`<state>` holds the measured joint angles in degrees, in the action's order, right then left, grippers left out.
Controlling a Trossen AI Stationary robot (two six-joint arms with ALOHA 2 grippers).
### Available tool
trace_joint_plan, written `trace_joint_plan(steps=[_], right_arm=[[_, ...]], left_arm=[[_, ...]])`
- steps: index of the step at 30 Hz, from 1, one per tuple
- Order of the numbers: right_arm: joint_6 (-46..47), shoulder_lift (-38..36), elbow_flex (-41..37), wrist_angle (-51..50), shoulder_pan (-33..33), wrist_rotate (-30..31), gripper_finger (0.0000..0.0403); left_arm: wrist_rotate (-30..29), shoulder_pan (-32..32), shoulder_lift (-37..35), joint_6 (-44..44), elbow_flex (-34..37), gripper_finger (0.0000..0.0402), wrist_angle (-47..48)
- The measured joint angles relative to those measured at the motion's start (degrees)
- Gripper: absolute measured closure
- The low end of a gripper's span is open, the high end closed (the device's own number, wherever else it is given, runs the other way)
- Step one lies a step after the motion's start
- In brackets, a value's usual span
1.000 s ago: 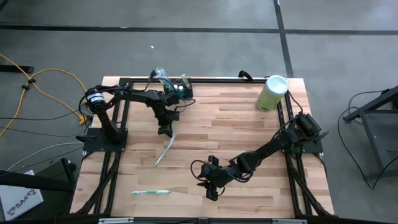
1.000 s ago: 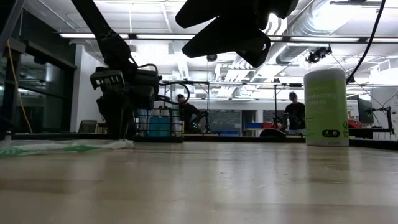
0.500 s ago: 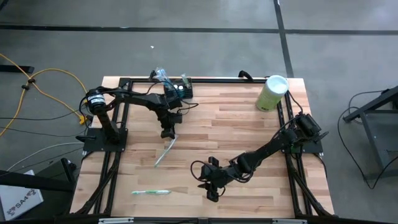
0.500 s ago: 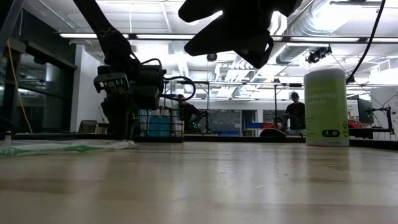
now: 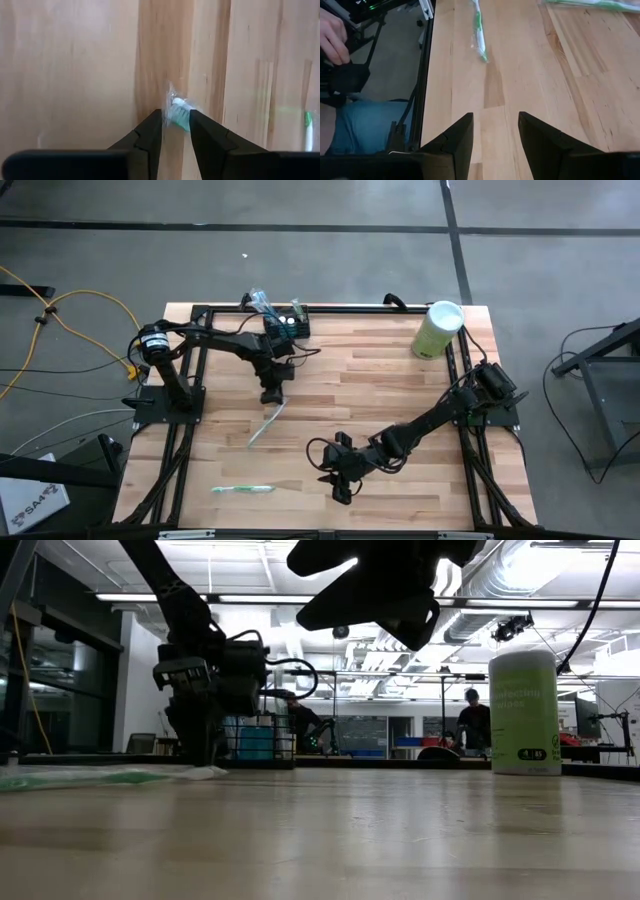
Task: Pick & Place toothbrushing station
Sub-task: Put the top green toothbrush into the wire organizer
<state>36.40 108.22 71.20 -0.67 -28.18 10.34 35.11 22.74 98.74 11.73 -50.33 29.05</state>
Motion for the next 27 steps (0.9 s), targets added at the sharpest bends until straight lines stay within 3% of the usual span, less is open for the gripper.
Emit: trace_joint_plan(steps=[11,27], right_arm=[[0.0,0.0,0.0,0.0,0.0,0.0,0.0255],[-0.2,0.0,0.0,0.0,0.0,0.0,0.0255]], left_arm=[[-1.6,0.0,0.0,-3.6,0.0,0.0394,-1.0],[0.0,0.0,-0.6,-5.5,-0.4,0.0401,-1.2]])
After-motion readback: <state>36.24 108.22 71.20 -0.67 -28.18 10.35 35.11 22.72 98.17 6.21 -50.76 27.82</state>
